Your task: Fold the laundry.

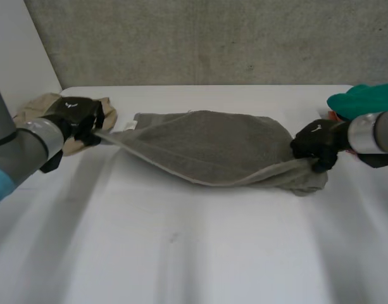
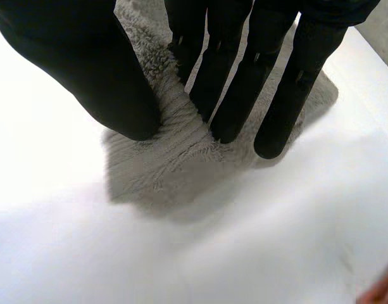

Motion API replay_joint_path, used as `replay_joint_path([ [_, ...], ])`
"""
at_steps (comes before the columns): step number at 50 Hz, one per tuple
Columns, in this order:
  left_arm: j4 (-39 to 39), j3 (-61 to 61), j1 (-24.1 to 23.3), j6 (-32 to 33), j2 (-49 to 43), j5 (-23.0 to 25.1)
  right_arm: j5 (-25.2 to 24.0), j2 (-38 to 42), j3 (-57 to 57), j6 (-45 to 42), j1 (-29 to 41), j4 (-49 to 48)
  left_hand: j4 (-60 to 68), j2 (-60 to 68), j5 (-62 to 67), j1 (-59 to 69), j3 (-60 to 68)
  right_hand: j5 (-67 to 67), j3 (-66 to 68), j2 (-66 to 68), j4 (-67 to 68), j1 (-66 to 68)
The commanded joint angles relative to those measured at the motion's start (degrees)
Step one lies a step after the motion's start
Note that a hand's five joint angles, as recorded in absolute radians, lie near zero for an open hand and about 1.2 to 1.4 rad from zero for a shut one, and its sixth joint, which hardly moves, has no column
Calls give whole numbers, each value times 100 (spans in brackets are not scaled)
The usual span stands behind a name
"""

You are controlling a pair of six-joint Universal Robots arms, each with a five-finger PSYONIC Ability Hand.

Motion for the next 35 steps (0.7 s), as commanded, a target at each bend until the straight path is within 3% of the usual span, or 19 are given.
replay_joint_path([
  [1, -2100, -735, 299, 1668, 805, 192, 63, -1382, 2087, -498, -400, 452, 1152, 1155, 1423, 1276, 1205, 1304, 1239, 1288, 1170, 1496],
  [5, -3041, -1219, 501, 2846, 973, 403, 343, -1848, 3371, -1664, -540, 654, 1152, 1155, 1423, 1276, 1205, 1304, 1239, 1288, 1170, 1496],
  [8, -3457, -1378, 616, 3385, 912, 491, 485, -2008, 3997, -2265, -593, 655, 1152, 1155, 1423, 1276, 1205, 1304, 1239, 1288, 1170, 1496],
  [12, -3625, -1125, 572, 3730, 517, 518, 547, -2087, 4053, -2215, -532, 462, 1152, 1155, 1423, 1276, 1205, 1304, 1239, 1288, 1170, 1496],
  [16, -3537, -46, 353, 3195, 51, 439, 643, -1956, 3430, -1741, -356, 23, 1152, 1155, 1423, 1276, 1205, 1304, 1239, 1288, 1170, 1496],
  [24, -2651, 3443, 80, 1912, -863, 403, 1337, -1033, 513, 104, -14, -1856, 1152, 1155, 1423, 1276, 1205, 1304, 1239, 1288, 1170, 1496],
  [28, -1238, 4859, 71, 937, -1180, 316, 1531, -936, -614, 1378, 136, -3542, 1152, 1155, 1423, 1276, 1205, 1304, 1239, 1288, 1170, 1496],
  [33, 1193, 4898, 71, -556, -1057, -289, 1575, -1347, -99, 2836, 285, -5877, 1152, 1155, 1423, 1276, 1205, 1304, 1239, 1288, 1170, 1496],
  [35, 1769, 4757, 53, -822, -1013, -413, 1592, -1498, 253, 3067, 303, -6505, 1152, 1155, 1423, 1276, 1205, 1304, 1239, 1288, 1170, 1496],
])
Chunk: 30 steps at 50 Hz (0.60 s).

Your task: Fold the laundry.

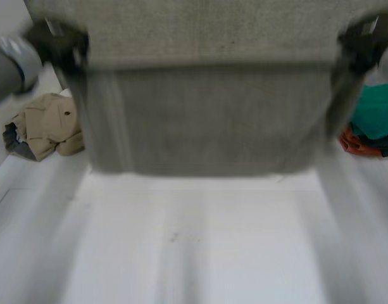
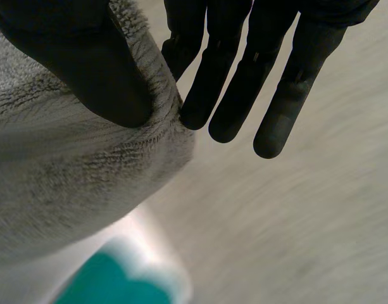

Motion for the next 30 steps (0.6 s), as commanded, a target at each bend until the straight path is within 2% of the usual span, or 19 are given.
replay_joint_path([
  [1, 3328, 112, -2, -1727, 121, -571, 17, -616, 994, 1513, 105, -3101, 1148, 1145, 1423, 1276, 1187, 1303, 1209, 1288, 1156, 1496],
  [5, 3393, -310, 7, -1658, 147, -466, 17, -749, 1611, 1532, 96, -3879, 1148, 1145, 1423, 1276, 1187, 1303, 1209, 1288, 1156, 1496],
  [8, 3393, -487, 24, -1570, 104, -448, -35, -723, 1762, 1532, 79, -3811, 1148, 1145, 1423, 1276, 1187, 1303, 1209, 1288, 1156, 1496],
  [20, 2928, -2068, 112, -1122, -222, -351, -413, 32, 2227, 1155, 26, -2370, 1148, 1145, 1423, 1276, 1187, 1303, 1209, 1288, 1156, 1496],
  [24, 2664, -2885, 33, -814, -274, -343, -458, 191, 2754, 725, -18, -1992, 1148, 1145, 1423, 1276, 1187, 1303, 1209, 1288, 1156, 1496],
  [30, 2207, -4195, -55, 99, -152, -220, -422, 77, 3703, 65, -158, -1359, 1148, 1145, 1423, 1276, 1187, 1303, 1209, 1288, 1156, 1496],
])
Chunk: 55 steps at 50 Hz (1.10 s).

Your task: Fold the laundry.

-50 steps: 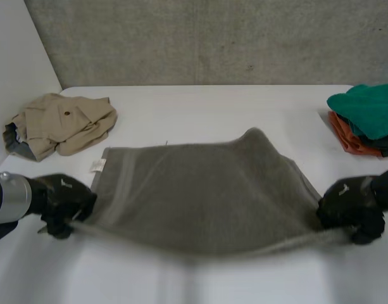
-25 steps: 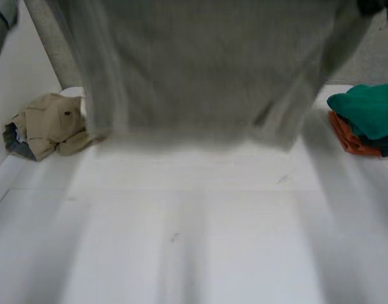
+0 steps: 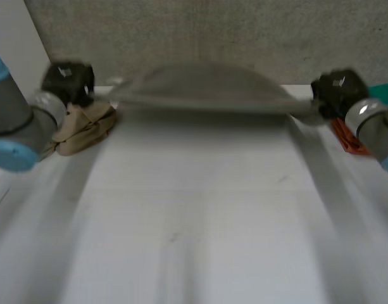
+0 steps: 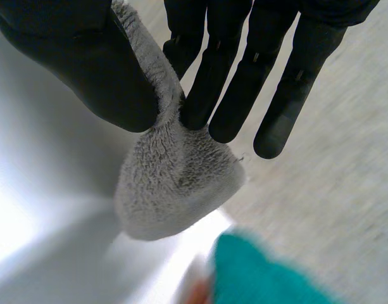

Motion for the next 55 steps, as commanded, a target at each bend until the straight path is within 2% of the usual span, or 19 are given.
replay_joint_path([
  [1, -557, -1450, -103, 984, 172, 106, 37, -161, 1030, -723, -129, 731, 1148, 1144, 1423, 1276, 1187, 1196, 1207, 1288, 1144, 1496],
  [5, -1426, -2223, -138, 1660, 603, 36, 125, -758, 1601, -1268, -208, 1688, 1148, 1144, 1423, 1276, 1187, 1196, 1207, 1288, 1144, 1496],
  [6, -1645, -2355, -146, 1827, 699, 10, 177, -1012, 1828, -1600, -260, 2169, 1148, 1144, 1423, 1276, 1187, 1196, 1207, 1288, 1144, 1496],
  [10, -3128, -2996, -225, 2618, 1226, -332, 291, -1487, 2268, -2627, -410, 3304, 1148, 1144, 1423, 1276, 1187, 1196, 1207, 1288, 1144, 1496],
  [14, -4044, -3165, -322, 2927, 1552, -421, 309, -1682, 2410, -3481, -568, 4035, 1148, 1144, 1423, 1276, 1187, 1196, 1207, 1288, 1144, 1496],
  [17, -4284, -3078, -375, 2927, 1623, -351, 318, -1648, 2358, -3721, -595, 4239, 1148, 1144, 1423, 1276, 1187, 1196, 1207, 1288, 1144, 1496],
  [21, -4057, -2543, -375, 2831, 1536, -272, 318, -1358, 2007, -3555, -569, 3985, 1148, 1144, 1423, 1276, 1187, 1196, 1207, 1288, 1144, 1496],
  [25, -3486, -1734, -349, 2541, 1167, -254, 318, -954, 1462, -3002, -472, 3432, 1148, 1144, 1423, 1276, 1187, 1196, 1207, 1288, 1144, 1496],
  [30, -2792, -436, -384, 1962, 308, -342, 301, -304, 742, -2194, -305, 2406, 1148, 1144, 1423, 1276, 1187, 1196, 1207, 1288, 1144, 1496],
  [35, -2843, 665, -516, 1627, -494, -640, 283, 250, 249, -1867, -138, 1385, 1148, 1144, 1423, 1276, 1187, 1196, 1207, 1288, 1144, 1496],
  [42, -3071, 2123, -647, 1521, -1583, -1159, 300, 1058, -339, -1709, 72, -100, 1148, 1144, 1423, 1276, 1187, 1196, 1207, 1288, 1144, 1496],
  [49, -3072, 3143, -727, 1530, -2313, -1203, 318, 1805, -963, -1542, 249, -875, 1148, 1144, 1423, 1276, 1187, 1196, 1207, 1288, 1144, 1496],
  [50, -3054, 3232, -727, 1530, -2375, -1221, 310, 1911, -1060, -1524, 257, -911, 1148, 1144, 1423, 1276, 1187, 394, 405, 486, 342, 694],
  [52, -3019, 3391, -735, 1512, -2498, -1221, 327, 2122, -1271, -1498, 266, -955, 1148, 1144, 1423, 1276, 1187, -3361, -3350, -3270, -3413, -3061],
  [53, -2967, 3496, -744, 1504, -2577, -1247, 353, 2306, -1463, -1480, 284, -920, -866, -869, -590, -737, -826, -5804, -5793, -5712, -5856, -5504],
  [55, -2922, 3576, -770, 1486, -2630, -1256, 441, 2439, -1632, -1462, 310, -806, -5852, -5856, -5577, -5724, -5813, -5804, -5793, -5712, -5856, -5504],
])
